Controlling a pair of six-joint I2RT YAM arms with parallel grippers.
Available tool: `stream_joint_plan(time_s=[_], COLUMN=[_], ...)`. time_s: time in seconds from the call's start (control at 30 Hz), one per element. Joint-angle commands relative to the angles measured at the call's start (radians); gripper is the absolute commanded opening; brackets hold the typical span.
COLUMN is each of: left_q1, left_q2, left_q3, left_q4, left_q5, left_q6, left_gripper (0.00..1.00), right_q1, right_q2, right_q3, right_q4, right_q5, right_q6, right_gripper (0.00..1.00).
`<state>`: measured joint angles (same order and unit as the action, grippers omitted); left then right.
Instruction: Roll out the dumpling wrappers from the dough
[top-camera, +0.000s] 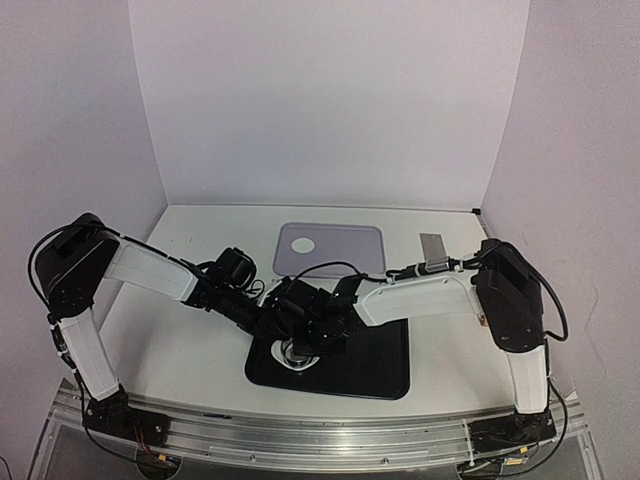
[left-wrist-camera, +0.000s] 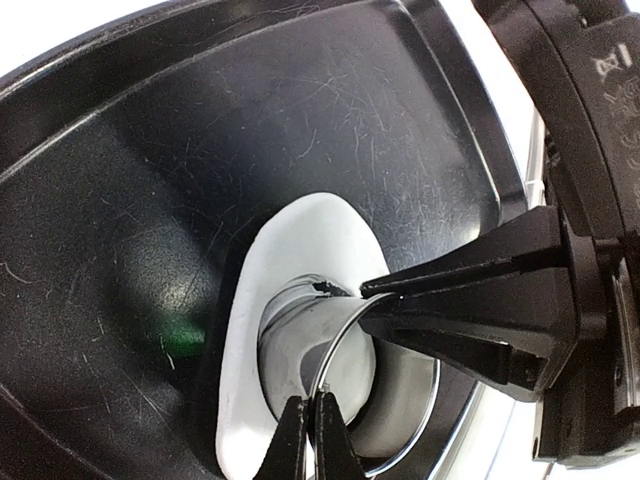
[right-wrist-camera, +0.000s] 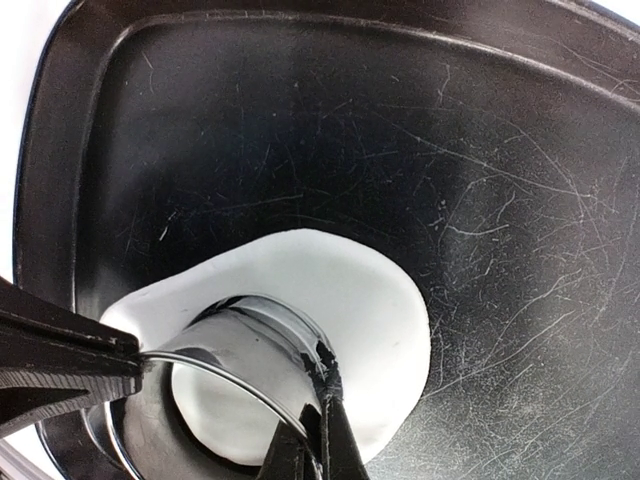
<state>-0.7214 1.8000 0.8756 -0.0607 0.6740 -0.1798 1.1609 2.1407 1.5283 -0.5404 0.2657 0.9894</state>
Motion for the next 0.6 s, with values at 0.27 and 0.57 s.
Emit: stream_joint_plan(time_s=[0.27,0.57], left_q1=[-0.038,-0.035], left_q2=[0.015,-0.061], left_q3=[0.203,0.351], left_q4=[-0.331,-0.482], left_q5=[-0.069,-0.053], left_q6=[0.101,0.132], left_gripper=[0.00,0.00], right_q1=[-0.023,-0.023], right_q2=[-0.048,-0.110], right_q3=[0.026,0.079], right_q4=[0.014,-0.005], right_q5=[0.082,0.091], right_q6=[-0.127,-0.159], right_gripper=[0.00,0.00])
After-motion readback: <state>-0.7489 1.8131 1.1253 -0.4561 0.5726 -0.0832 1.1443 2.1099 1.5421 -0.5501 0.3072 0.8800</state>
